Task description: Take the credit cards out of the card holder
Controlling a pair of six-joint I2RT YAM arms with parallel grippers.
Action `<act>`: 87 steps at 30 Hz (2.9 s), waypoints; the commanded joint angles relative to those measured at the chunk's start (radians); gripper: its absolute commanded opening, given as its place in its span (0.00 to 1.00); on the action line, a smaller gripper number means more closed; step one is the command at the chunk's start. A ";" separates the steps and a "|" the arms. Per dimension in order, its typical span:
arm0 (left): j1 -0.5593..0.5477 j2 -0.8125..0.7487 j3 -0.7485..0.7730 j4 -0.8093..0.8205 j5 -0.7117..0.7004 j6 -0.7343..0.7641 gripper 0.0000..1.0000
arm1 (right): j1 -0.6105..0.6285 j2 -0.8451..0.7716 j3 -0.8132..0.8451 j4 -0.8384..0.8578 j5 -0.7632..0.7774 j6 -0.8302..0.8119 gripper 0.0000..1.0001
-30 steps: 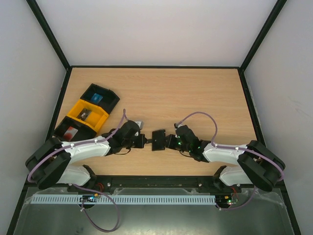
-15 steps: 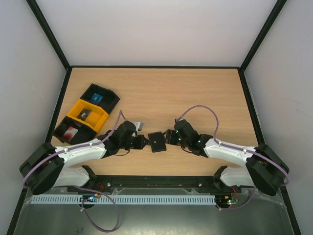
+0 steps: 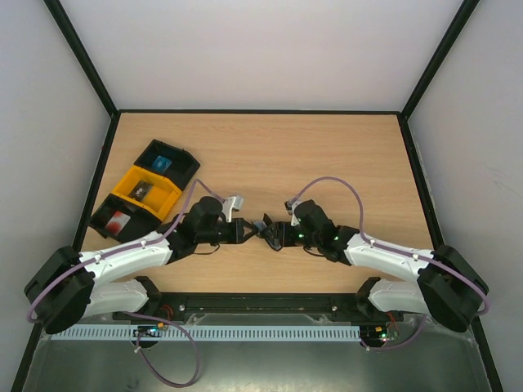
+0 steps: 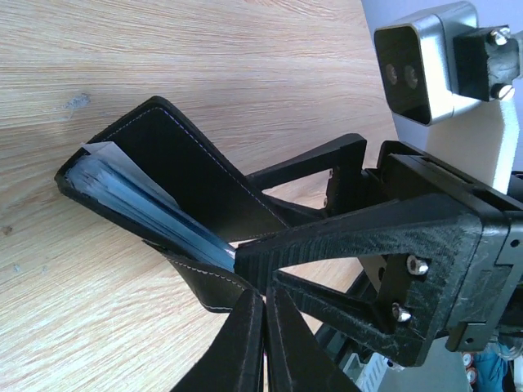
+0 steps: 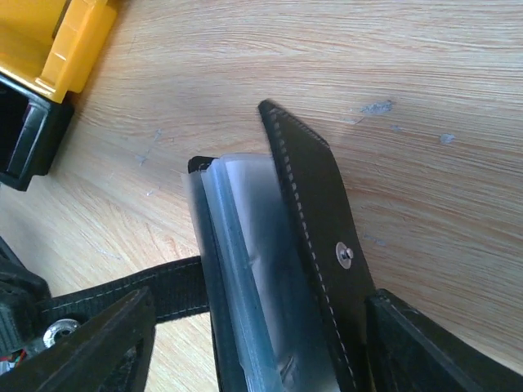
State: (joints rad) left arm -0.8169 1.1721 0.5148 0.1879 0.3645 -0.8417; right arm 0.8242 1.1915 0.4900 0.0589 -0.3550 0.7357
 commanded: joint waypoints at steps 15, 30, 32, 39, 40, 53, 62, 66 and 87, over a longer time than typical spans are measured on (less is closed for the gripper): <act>0.003 -0.027 -0.006 -0.209 -0.217 0.061 0.03 | 0.000 0.007 -0.023 -0.068 0.246 -0.001 0.10; 0.032 -0.077 -0.046 -0.190 -0.249 0.016 0.61 | 0.000 -0.019 -0.162 0.107 0.218 0.136 0.02; 0.050 -0.064 -0.048 -0.149 -0.250 0.026 0.67 | 0.000 -0.016 -0.174 0.110 0.239 0.162 0.02; 0.129 0.107 -0.052 -0.012 -0.168 0.046 0.67 | 0.000 -0.010 -0.176 0.078 0.299 0.194 0.02; 0.130 0.142 -0.044 0.002 -0.155 0.050 0.66 | 0.000 -0.011 -0.179 0.082 0.299 0.194 0.02; 0.103 0.341 -0.056 0.204 -0.016 -0.095 0.57 | 0.001 -0.021 -0.214 0.147 0.289 0.225 0.02; 0.064 0.307 -0.010 0.174 0.017 -0.098 0.41 | 0.000 -0.010 -0.248 0.201 0.276 0.263 0.02; 0.046 0.272 0.019 0.049 -0.072 -0.036 0.30 | 0.000 0.010 -0.253 0.214 0.270 0.271 0.02; -0.055 0.245 0.052 -0.242 -0.285 0.027 0.51 | 0.000 -0.025 -0.245 0.186 0.278 0.271 0.02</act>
State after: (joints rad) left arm -0.8413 1.4483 0.5659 0.0357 0.1375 -0.8192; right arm 0.8238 1.1900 0.2493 0.2493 -0.0994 1.0000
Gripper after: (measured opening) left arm 0.514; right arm 0.022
